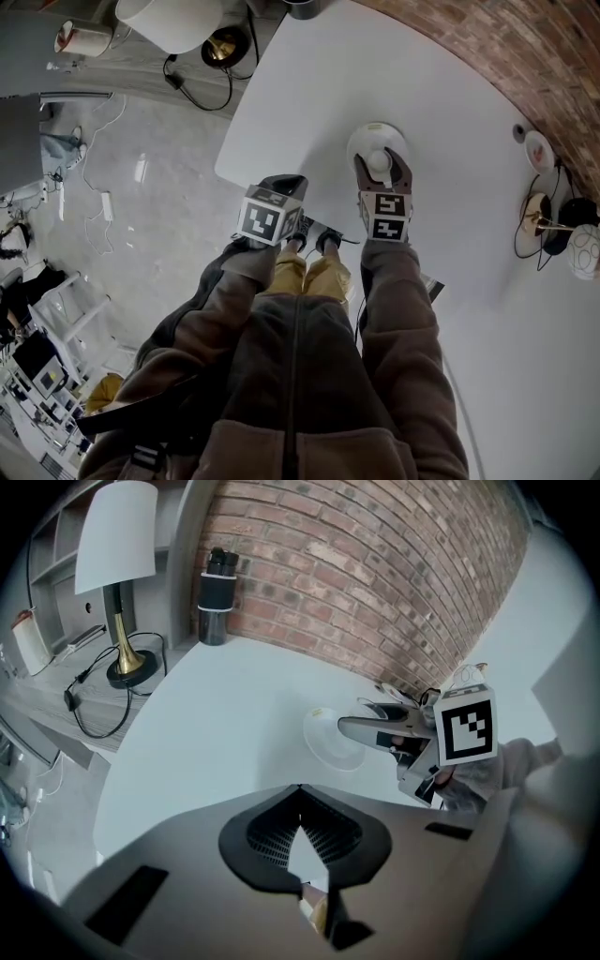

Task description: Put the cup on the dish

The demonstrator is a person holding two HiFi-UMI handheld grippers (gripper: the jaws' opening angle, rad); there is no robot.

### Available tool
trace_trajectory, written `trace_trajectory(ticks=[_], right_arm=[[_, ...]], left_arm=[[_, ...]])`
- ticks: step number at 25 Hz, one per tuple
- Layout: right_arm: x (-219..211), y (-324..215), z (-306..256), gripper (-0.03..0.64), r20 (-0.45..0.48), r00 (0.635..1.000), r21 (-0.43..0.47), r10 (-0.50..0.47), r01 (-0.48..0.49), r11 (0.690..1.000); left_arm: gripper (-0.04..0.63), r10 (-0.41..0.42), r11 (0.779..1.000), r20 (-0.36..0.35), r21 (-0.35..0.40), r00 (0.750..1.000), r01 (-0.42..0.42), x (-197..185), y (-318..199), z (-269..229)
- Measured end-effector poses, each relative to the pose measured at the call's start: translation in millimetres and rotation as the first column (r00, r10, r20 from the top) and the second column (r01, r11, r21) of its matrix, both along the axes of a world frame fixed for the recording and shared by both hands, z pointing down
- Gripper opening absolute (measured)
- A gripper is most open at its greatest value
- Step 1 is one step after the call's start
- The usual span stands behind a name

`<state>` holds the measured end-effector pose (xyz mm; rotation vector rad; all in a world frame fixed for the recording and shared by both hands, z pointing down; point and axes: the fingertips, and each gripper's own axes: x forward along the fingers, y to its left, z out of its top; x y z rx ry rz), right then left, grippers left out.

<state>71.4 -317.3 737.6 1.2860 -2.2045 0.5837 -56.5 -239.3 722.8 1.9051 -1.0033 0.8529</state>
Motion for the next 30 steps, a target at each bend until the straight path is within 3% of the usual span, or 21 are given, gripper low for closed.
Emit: trace_trajectory(ticks=[9, 15, 19, 30], right_arm=[[8.5, -5.9, 28.5, 0.265, -0.027, 1.0, -0.015, 0.011, -0.011, 1.0], [7.8, -10.4, 30.2, 0.265, -0.016, 1.0, -0.002, 0.016, -0.016, 1.0], [8.5, -12.0, 29.8, 0.265, 0.007, 1.0, 0.015, 0.022, -0.022, 1.0], [8.8, -5.3, 31.4, 0.266, 0.039, 0.999, 0.022, 0.017, -0.018, 1.0]], left_arm=[[0.006, 0.009, 0.999, 0.018, -0.044, 1.0, -0.009, -0.2, 4.1, 10.9], [0.005, 0.006, 1.0, 0.016, -0.027, 1.0, -0.005, -1.5, 3.8, 13.0], [0.005, 0.004, 1.0, -0.024, -0.005, 1.0, -0.005, 0.5, 8.0, 25.4], [0.005, 0.005, 1.0, 0.002, -0.004, 1.0, -0.005, -4.2, 15.4, 25.3]])
